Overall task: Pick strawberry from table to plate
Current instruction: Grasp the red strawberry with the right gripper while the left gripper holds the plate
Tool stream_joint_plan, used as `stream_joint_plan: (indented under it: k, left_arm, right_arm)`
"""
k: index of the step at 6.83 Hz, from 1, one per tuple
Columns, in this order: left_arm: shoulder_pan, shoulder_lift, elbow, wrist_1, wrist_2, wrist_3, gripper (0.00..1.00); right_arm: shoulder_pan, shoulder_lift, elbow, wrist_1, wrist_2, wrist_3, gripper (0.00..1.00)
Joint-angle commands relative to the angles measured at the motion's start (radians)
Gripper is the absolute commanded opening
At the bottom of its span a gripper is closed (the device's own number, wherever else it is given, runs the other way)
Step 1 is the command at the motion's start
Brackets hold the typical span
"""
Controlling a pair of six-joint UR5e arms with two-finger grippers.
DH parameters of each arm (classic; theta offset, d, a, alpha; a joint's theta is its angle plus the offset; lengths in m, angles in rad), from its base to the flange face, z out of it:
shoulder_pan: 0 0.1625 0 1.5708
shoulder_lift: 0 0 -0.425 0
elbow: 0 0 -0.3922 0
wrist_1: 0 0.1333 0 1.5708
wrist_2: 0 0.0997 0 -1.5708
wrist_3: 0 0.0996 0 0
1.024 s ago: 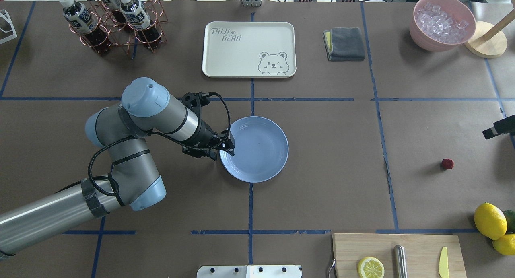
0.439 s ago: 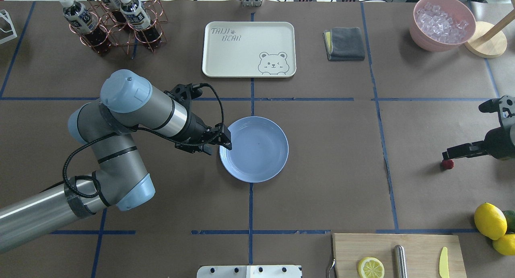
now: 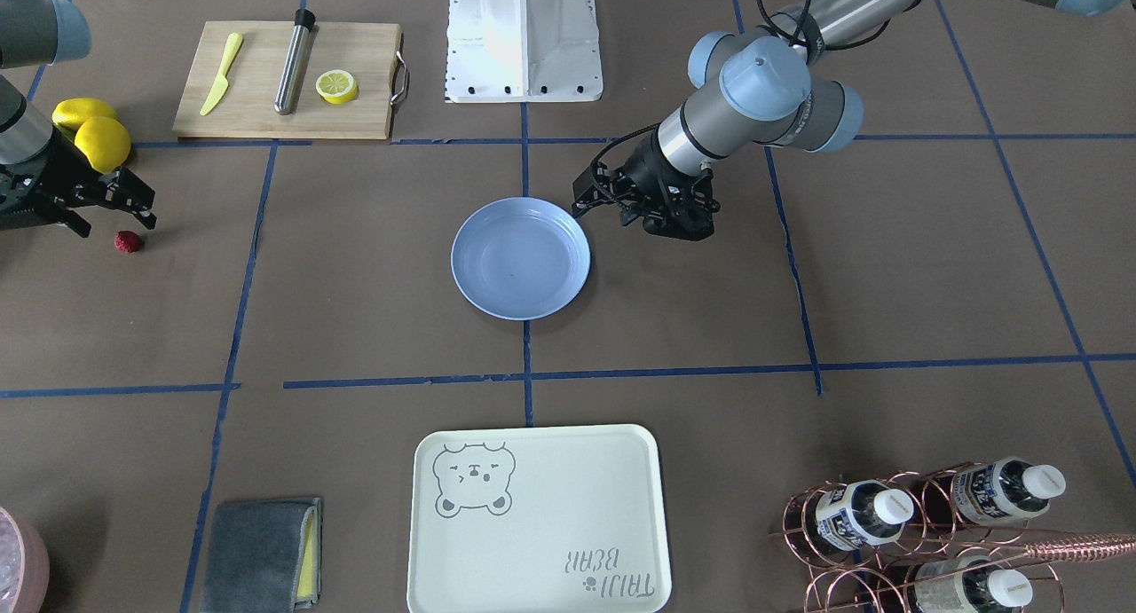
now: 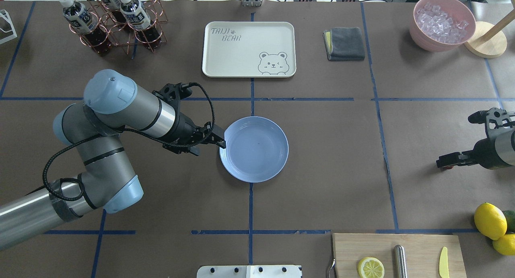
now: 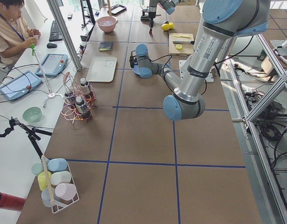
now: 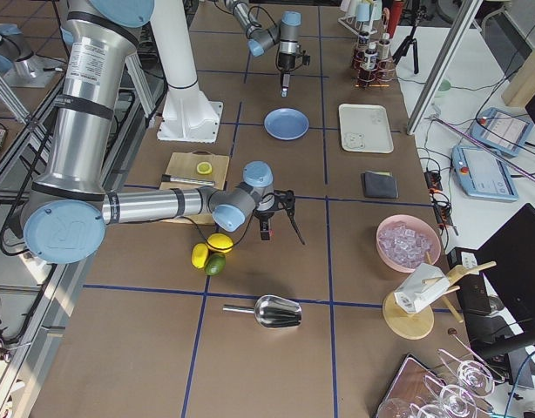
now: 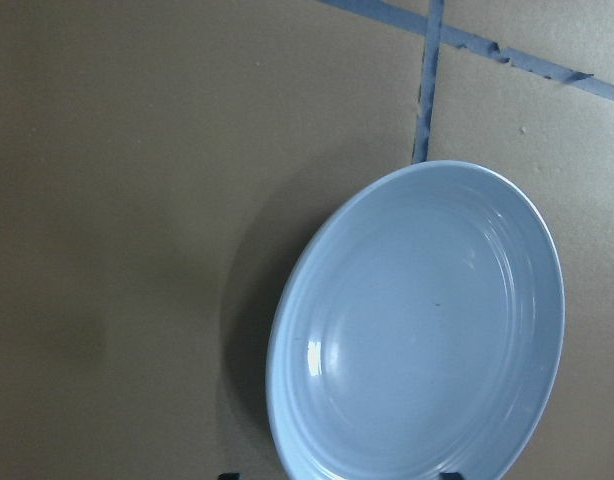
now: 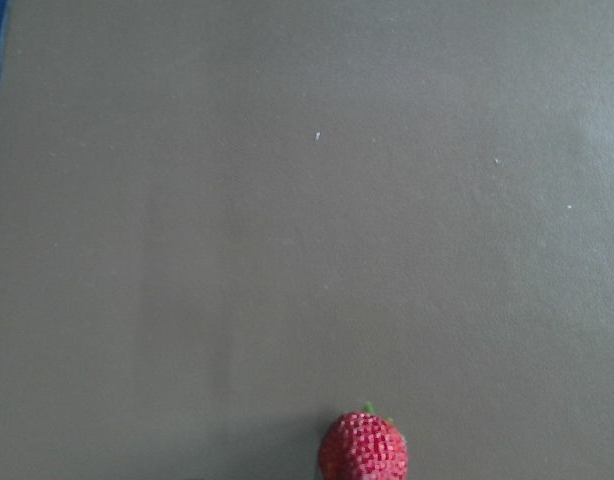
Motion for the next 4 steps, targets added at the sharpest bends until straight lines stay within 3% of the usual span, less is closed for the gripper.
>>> stream_joint_plan:
  k: [1,4]
  left_arm:
    - [-0.002,0.009,-0.01,0.002,0.006,0.004,1.0]
    - [0.003,0.009,-0.007,0.004,0.032,0.004,1.0]
  right_arm:
    - [-0.009,0.017,-0.038,0.0,-0.005,0.002,0.98]
    - [-0.034,0.031,-0.049,0.0,-0.037,0.002,0.94]
